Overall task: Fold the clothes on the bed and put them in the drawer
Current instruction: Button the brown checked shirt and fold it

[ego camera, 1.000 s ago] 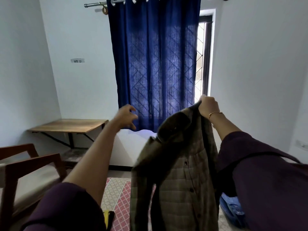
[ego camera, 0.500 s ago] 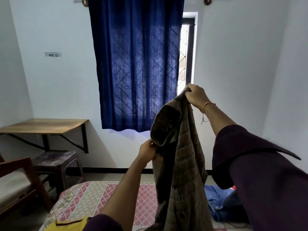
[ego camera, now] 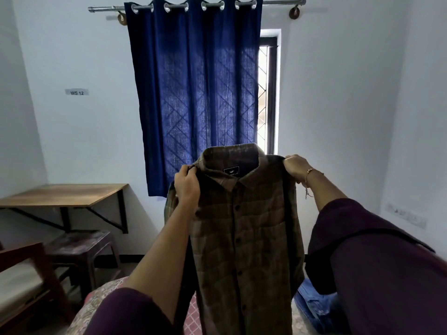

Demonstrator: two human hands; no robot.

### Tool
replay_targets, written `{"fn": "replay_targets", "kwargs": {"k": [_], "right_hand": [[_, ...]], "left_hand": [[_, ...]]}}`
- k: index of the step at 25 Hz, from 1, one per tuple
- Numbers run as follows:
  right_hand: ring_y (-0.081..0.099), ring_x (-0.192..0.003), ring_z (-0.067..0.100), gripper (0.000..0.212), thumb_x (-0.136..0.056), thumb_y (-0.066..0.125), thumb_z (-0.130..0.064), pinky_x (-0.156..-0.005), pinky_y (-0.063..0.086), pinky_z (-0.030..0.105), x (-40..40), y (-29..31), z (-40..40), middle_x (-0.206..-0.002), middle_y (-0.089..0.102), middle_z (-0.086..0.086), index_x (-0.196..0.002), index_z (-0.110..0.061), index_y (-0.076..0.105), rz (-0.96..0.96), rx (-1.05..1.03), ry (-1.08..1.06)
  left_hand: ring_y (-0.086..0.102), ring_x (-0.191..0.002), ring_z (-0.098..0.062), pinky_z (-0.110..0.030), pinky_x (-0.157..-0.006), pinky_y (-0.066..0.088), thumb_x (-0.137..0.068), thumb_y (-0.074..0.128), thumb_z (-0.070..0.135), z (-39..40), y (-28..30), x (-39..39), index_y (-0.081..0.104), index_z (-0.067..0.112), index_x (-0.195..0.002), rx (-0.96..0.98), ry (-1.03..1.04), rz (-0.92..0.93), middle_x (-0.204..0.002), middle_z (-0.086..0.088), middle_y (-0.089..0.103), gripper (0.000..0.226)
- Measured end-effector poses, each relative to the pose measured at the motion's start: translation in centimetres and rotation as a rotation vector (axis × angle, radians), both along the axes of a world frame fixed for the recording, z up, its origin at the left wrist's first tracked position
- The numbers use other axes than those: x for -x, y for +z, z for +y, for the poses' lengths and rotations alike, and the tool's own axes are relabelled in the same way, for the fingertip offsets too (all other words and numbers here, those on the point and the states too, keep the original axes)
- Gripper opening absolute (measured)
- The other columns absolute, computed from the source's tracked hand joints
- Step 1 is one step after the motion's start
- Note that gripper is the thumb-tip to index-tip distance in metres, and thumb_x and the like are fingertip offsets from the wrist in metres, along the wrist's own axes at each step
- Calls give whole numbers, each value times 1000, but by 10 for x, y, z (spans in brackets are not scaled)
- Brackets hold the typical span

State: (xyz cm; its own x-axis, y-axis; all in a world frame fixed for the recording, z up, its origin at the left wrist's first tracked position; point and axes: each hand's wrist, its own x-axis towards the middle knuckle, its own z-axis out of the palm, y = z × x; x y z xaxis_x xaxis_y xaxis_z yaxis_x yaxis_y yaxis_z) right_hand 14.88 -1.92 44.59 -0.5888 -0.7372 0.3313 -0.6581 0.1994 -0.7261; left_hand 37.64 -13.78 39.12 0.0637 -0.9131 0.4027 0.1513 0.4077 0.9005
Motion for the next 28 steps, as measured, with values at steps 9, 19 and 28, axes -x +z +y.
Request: {"fn": "replay_targets", "kwargs": {"k": [9,19,28], "right_hand": [[42,-63,18,23,-89,35,-8,-55,35,29,-31,33,-9,-70,42,9,-66,-11,39,-472,312,210],[51,-64,18,31,-95,28,-10,-62,46,30,-58,34,-21,-70,52,9,-73,-9,49,-701,249,317],[49,-106,40,31,-103,23,-20,-86,46,60,-65,41,-10,-117,47,18,-131,-20,38,-397,-1,251]], "left_hand": [[27,-34,-6,-19,-38,21,-78,51,7,-3,74,-69,34,14,-47,128,-281,-107,-36,9,29,36],[56,-74,-14,-26,-60,53,-99,36,6,4,83,-78,48,14,-89,-54,-499,167,-86,-5,57,18],[51,-77,-12,-28,-56,48,-103,32,21,8,92,-54,37,19,-94,12,-211,-27,-97,-5,49,11]]}}
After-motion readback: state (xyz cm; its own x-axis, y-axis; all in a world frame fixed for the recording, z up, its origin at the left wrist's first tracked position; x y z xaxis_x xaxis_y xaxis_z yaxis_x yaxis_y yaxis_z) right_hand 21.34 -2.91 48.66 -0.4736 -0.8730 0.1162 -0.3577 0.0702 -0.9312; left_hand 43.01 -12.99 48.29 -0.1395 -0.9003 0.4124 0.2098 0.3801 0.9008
